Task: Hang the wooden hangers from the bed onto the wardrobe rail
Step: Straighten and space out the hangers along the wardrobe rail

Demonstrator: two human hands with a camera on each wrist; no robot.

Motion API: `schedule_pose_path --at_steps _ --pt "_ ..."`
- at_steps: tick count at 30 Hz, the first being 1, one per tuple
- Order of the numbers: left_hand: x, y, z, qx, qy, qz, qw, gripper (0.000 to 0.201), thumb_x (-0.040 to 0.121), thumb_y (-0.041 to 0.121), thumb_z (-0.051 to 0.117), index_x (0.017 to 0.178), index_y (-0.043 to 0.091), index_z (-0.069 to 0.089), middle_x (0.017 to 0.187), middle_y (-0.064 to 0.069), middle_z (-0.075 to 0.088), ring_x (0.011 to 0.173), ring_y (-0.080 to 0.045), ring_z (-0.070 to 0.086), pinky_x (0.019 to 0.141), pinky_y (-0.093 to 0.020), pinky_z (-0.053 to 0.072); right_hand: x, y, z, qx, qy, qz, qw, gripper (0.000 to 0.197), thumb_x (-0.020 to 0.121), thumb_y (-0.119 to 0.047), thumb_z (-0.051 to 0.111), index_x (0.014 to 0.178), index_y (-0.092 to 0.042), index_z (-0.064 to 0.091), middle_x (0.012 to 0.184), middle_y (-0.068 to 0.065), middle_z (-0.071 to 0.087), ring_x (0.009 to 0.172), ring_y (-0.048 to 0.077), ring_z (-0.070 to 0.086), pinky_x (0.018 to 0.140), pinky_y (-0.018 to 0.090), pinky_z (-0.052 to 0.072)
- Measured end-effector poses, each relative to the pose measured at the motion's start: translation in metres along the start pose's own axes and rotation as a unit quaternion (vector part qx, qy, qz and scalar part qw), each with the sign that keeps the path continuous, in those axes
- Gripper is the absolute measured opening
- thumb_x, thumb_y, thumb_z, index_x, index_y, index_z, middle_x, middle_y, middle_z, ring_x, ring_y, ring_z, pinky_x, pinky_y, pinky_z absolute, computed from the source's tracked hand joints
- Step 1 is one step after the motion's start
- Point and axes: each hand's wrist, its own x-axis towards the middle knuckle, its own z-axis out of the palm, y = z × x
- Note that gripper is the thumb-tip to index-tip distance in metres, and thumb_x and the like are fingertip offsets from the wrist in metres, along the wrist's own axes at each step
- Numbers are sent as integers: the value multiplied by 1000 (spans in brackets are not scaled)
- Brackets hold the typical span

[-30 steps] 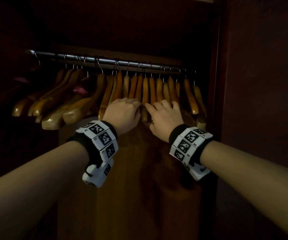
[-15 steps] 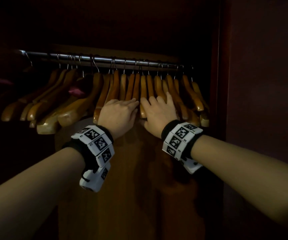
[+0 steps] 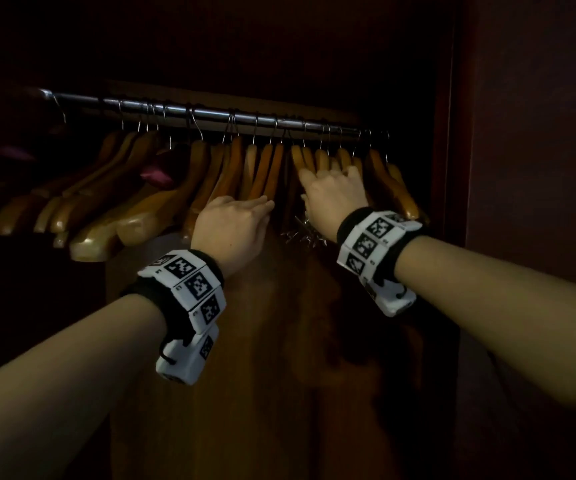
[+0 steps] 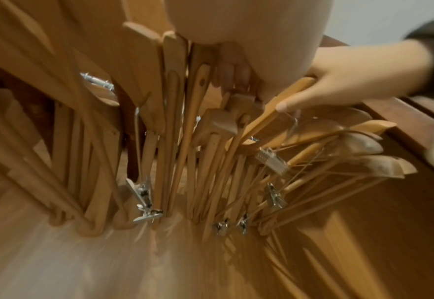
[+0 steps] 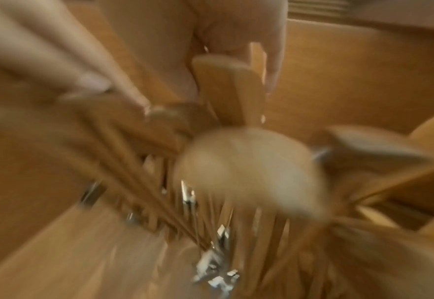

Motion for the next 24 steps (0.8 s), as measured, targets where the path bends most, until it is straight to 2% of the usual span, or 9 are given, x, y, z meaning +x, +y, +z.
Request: schedule_pose_path --at_steps 3,7,11,15,18,21,24 --pt "-1 -1 2 -2 8 4 1000 28 91 21 52 114 14 67 114 -1 69 96 -16 68 81 -32 48 14 7 -9 43 -3 22 999 36 93 -20 50 128 -16 45 116 6 59 114 26 52 103 45 29" --pt "-4 -5 4 -6 17 8 1000 29 91 22 51 115 15 67 114 0 68 97 -15 67 83 -31 47 18 7 -6 45 -55 24 997 30 93 -25 52 123 -19 50 111 4 62 113 26 53 104 45 25" --pt "-6 -7 7 0 25 12 1000 29 91 23 51 115 16 66 114 0 68 98 -14 67 84 -31 47 10 2 3 1 -87 -21 996 28 92 -29 55 119 -21 52 107 -1 63 113 21 53 109 49 17" --pt "-6 -3 7 -3 30 15 999 29 92 22 51 115 14 66 114 -2 68 98 -15 67 85 -32 46 0 -1 -5 -24 -90 -66 993 25 91 -32 54 114 -21 53 112 -1 61 116 20 47 104 47 21" --pt "-6 0 5 -6 19 22 1000 34 94 24 44 116 11 65 116 -5 67 101 -18 66 86 -34 46 -15 -3 -12 -26 -82 -98 991 27 92 -32 52 117 -22 51 114 -2 61 114 20 46 99 43 24" --pt "-13 6 1 -40 15 41 998 46 93 32 32 120 9 62 122 -8 64 113 -23 60 97 -38 42 -33 -8 -17 -42 -59 -123 990 31 94 -36 49 121 -21 49 115 -2 61 112 21 47 97 41 25" --pt "-37 21 3 -97 62 66 991 47 96 33 35 129 4 53 126 -12 60 120 -25 54 102 -36 38 -47 -13 -23 -26 -60 -131 989 37 94 -35 48 128 -20 47 117 -1 61 113 21 50 97 39 25"
